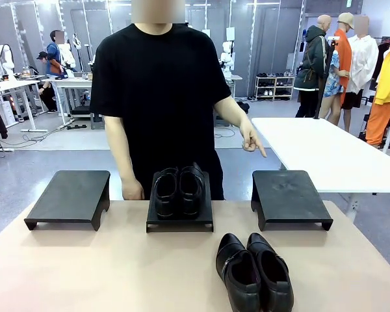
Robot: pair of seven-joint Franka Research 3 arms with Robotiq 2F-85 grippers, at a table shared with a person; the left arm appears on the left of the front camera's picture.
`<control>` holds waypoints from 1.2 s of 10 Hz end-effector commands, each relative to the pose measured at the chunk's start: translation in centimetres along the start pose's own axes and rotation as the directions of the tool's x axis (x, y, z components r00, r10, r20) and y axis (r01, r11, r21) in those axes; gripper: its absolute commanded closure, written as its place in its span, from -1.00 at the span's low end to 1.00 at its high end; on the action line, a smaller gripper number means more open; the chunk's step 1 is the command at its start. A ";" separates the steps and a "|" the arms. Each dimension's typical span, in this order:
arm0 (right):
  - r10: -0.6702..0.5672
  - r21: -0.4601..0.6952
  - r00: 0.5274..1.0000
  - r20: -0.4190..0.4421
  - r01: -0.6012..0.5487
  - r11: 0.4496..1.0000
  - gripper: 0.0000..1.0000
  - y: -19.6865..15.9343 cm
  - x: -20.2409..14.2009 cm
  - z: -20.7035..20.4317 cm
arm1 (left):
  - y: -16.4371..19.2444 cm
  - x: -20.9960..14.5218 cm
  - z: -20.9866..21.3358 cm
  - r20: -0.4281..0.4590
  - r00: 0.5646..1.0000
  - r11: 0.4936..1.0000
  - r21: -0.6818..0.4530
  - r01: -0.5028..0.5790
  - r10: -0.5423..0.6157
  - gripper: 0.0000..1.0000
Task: Place the shoes on the stand as instructed by the person.
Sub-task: Pick up another pair of Shoes and place it on the Shoes Stand indicated by the person.
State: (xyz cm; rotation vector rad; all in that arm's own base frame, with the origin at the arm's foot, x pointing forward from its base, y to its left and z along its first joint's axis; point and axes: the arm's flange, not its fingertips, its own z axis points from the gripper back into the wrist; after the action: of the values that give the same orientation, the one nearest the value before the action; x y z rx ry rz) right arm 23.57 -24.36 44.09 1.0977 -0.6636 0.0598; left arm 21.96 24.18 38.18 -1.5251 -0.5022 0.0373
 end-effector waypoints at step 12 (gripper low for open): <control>0.024 0.013 1.000 0.012 -0.024 1.000 -1.00 0.1 0.1 0.0 | -0.7 0.6 0.1 -0.040 0.999 1.000 0.011 0.008 -0.007 -1.00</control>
State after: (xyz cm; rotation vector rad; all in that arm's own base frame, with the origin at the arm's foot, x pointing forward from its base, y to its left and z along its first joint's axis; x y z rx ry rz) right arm 23.58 -24.36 44.09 1.0978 -0.6639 0.0599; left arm 22.24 24.33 38.91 -1.5059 -0.4610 -0.0006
